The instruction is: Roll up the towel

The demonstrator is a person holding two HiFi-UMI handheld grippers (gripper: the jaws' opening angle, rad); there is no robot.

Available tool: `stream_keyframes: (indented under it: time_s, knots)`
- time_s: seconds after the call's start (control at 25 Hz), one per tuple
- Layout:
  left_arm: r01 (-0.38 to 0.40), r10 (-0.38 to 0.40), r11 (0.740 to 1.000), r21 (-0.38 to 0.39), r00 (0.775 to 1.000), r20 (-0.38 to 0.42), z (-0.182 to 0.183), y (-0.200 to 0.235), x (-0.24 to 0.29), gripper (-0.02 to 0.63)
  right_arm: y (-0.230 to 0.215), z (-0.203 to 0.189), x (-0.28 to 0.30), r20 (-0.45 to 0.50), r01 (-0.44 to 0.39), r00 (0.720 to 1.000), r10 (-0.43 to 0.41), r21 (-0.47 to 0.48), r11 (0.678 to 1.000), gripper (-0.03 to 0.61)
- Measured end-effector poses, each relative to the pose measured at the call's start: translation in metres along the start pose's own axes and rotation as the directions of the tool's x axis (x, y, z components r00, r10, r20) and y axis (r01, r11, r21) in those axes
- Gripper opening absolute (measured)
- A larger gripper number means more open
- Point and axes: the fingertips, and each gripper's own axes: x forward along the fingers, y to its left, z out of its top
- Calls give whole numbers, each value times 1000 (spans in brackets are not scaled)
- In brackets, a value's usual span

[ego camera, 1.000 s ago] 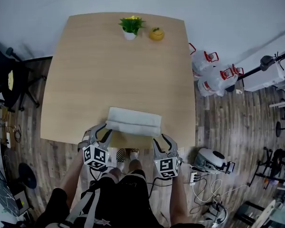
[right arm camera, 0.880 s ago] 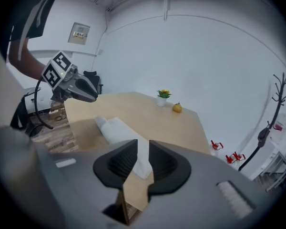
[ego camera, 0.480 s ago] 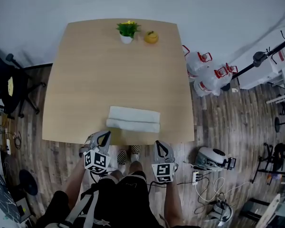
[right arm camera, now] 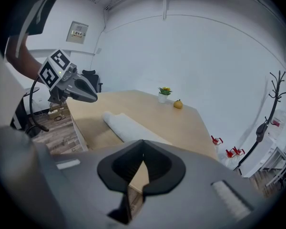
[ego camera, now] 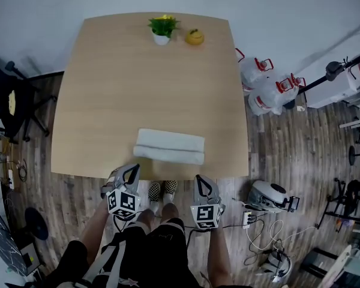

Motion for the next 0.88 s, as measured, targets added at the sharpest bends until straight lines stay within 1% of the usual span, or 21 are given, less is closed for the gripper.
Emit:
stream_keyframes:
  time_s: [0.12, 0.24, 0.32, 0.36, 0.4, 0.44, 0.48, 0.56, 0.6, 0.68, 0.76, 0.88]
  knots:
    - [-10, 10, 999, -31, 1000, -20, -8, 2, 10, 11, -8, -7, 11, -11, -5, 1000, 5, 5, 1000, 5]
    - [-17, 16, 999, -40, 999, -42, -15, 1, 20, 11, -15, -20, 19, -29, -12, 999, 12, 19, 1000, 5]
    - [-15, 12, 999, -43, 998, -58, -20, -1, 26, 11, -18, -26, 24, -35, -23, 999, 23, 7, 1000, 8]
    - [-8, 6, 999, -40, 998, -65, -22, -2, 29, 29, -18, -28, 27, -40, -30, 999, 30, -5, 1000, 24]
    - [4, -7, 999, -37, 998, -70, -24, -4, 33, 80, -18, -30, 32, -45, -41, 998, 40, -21, 999, 65]
    - [20, -23, 999, -36, 997, -73, -25, -5, 36, 119, -17, -31, 36, -51, -54, 997, 52, -41, 998, 100]
    - [38, -40, 999, -36, 997, -73, -26, -8, 39, 146, -16, -32, 41, -58, -70, 996, 67, -65, 995, 115]
    - [72, -74, 997, -26, 994, -75, -28, -14, 45, 225, -11, -37, 49, -77, -112, 992, 104, -116, 987, 165]
    - [88, -89, 996, -15, 993, -79, -29, -18, 48, 241, -9, -39, 53, -90, -137, 988, 125, -139, 981, 183]
    - [114, -113, 993, 11, 990, -85, -29, -25, 53, 243, -3, -44, 60, -117, -183, 980, 164, -178, 967, 219]
    - [134, -131, 990, 34, 987, -92, -29, -29, 60, 247, 0, -47, 67, -135, -215, 972, 190, -206, 955, 222]
    - [153, -147, 987, 47, 983, -109, -31, -31, 72, 247, 2, -49, 78, -150, -244, 965, 215, -216, 945, 222]
